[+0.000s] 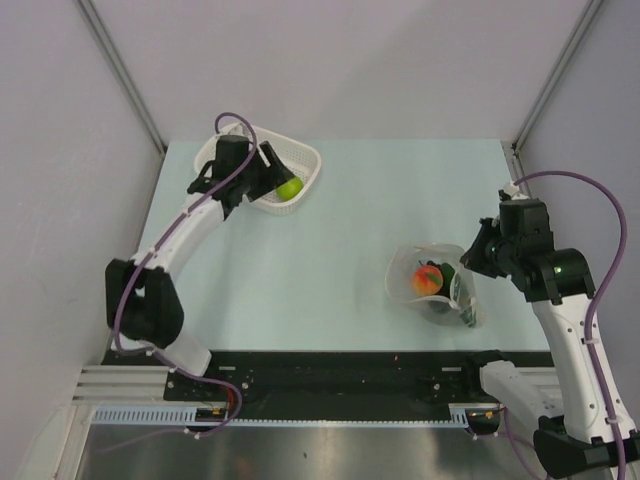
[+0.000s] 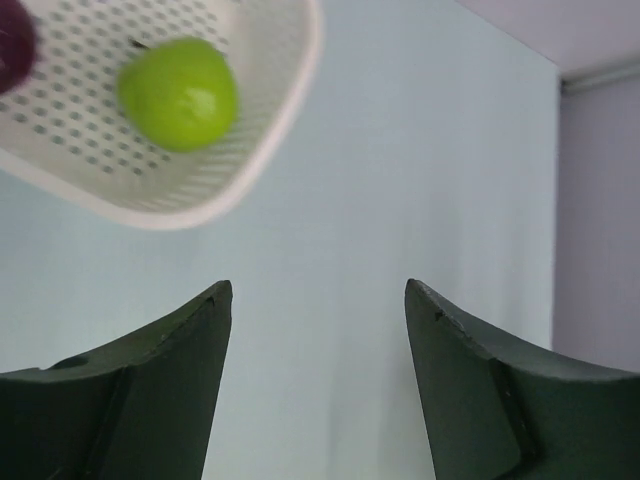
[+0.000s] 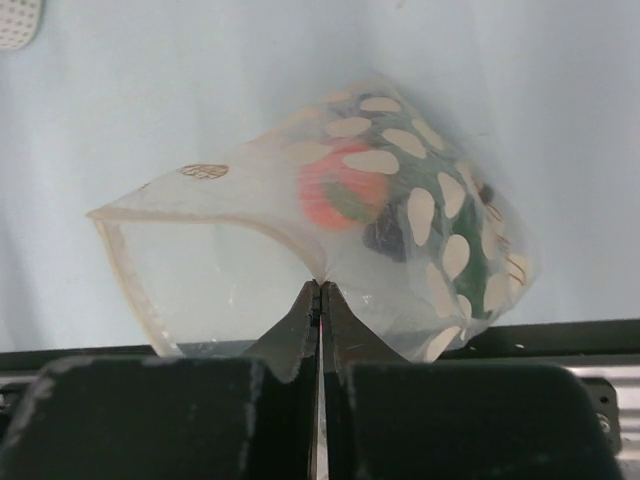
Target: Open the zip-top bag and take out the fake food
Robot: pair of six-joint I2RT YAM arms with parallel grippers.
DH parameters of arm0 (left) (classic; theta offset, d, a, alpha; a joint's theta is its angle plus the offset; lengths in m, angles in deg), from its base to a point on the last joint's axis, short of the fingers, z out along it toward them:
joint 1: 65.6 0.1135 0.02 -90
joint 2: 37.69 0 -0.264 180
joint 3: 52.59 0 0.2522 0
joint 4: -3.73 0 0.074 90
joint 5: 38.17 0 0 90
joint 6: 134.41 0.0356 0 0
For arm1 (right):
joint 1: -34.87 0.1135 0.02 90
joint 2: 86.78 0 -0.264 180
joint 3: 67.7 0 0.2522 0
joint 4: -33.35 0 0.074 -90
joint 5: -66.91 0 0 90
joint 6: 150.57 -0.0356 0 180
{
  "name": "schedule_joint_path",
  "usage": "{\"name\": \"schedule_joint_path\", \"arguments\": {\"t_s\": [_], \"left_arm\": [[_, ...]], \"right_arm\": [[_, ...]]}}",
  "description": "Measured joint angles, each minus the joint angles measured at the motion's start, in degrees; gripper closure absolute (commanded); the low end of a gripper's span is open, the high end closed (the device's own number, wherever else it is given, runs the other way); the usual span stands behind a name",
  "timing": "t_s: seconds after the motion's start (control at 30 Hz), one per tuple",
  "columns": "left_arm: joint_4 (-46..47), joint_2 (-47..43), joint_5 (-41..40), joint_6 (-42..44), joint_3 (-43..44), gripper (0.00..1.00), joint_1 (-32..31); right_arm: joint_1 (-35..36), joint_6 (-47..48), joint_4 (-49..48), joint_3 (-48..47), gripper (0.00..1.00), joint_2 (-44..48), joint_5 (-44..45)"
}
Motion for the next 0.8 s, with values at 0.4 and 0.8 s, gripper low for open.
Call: {"name": "schedule_joint_path", "arguments": {"t_s": [0.4, 0.8], "left_arm": [[8.02, -23.54, 4.44, -5.2, -19.85, 0.53, -29.27], [8.33, -10.93, 7.32, -3.74, -11.96, 0.8, -41.16]], "right_arm": [[2.36, -7.15, -9.07, 5.42, 1.0, -2.89, -13.73], [3.45, -15.78, -13.27, 12.24, 1.0, 1.66, -19.82]]}}
